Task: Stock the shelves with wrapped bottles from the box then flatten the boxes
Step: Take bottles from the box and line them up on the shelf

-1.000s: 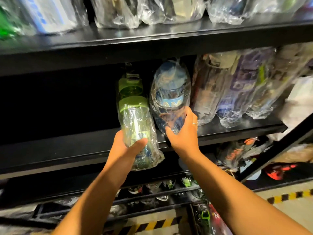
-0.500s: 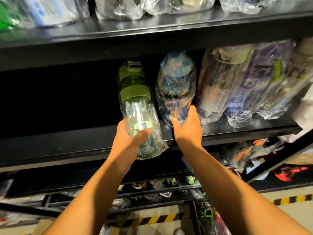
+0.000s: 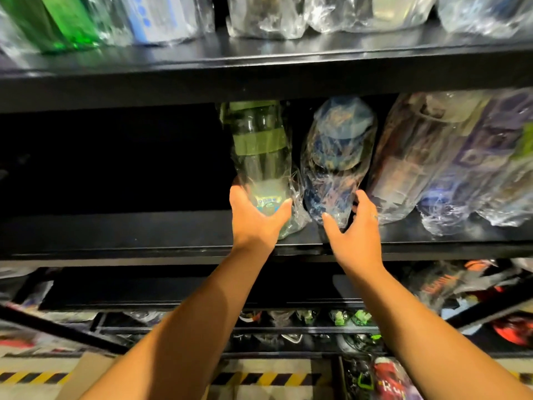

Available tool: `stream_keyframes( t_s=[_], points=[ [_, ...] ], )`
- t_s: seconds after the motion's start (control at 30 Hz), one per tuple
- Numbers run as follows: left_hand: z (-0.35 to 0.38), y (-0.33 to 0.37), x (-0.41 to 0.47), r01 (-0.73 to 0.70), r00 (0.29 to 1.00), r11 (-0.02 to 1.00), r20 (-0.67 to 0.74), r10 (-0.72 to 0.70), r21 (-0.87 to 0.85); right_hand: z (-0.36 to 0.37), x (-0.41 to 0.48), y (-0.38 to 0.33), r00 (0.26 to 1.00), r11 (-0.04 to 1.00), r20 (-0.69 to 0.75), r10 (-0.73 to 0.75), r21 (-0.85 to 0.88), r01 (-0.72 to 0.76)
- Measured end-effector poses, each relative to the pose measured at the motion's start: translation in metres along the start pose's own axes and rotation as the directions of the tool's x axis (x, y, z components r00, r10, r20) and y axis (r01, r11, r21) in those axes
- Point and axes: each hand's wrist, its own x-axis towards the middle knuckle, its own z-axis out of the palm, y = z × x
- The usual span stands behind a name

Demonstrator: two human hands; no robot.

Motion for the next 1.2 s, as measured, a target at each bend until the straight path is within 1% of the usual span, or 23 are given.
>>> stream_keyframes(
  t_s=[0.13, 0.23, 0.37, 0.5, 0.7, 0.8, 0.9, 0.97, 1.2],
  points=[
    [0.014, -0.011, 0.011, -0.079, 0.992, 0.994, -0.089, 0.085, 0.069, 0.000, 0.003, 0.003, 1.000, 0.999, -0.001, 0.010, 0.031, -0.010],
    [0.018, -0.014, 0.013, -0.136, 0.982, 0.989, -0.124, 0.141, 0.051, -0.001, 0.003, 0.004, 1.000, 0.999, 0.006, 0.010, 0.030, -0.010],
    [0.018, -0.017, 0.015, -0.178, 0.972, 0.984, -0.152, 0.181, 0.034, 0.000, 0.003, 0.003, 1.000, 1.000, 0.000, 0.008, 0.027, -0.008],
    [0.017, -0.016, 0.015, -0.191, 0.966, 0.976, -0.155, 0.205, 0.102, 0.000, 0.003, 0.004, 1.000, 0.999, 0.005, 0.011, 0.031, -0.011],
    [0.012, -0.026, 0.007, -0.232, 0.967, 0.968, -0.088, 0.240, 0.091, 0.000, 0.003, 0.004, 1.000, 0.999, -0.002, 0.019, 0.051, -0.019],
    [0.008, -0.027, 0.000, -0.217, 0.975, 0.974, -0.039, 0.220, 0.071, -0.001, 0.004, 0.003, 1.000, 0.997, 0.001, 0.031, 0.073, -0.031],
    [0.004, -0.030, -0.002, -0.194, 0.980, 0.976, -0.033, 0.198, 0.100, -0.001, 0.003, 0.002, 0.999, 0.997, 0.008, 0.032, 0.073, -0.033],
    [0.003, -0.028, 0.000, -0.146, 0.989, 0.980, -0.017, 0.150, 0.133, -0.002, 0.003, 0.002, 0.999, 0.997, 0.010, 0.034, 0.072, -0.034],
    [0.012, -0.012, 0.005, 0.032, 0.999, 0.988, 0.024, -0.035, 0.148, -0.002, 0.002, 0.001, 1.000, 0.999, 0.016, 0.018, 0.050, -0.019]
  ],
)
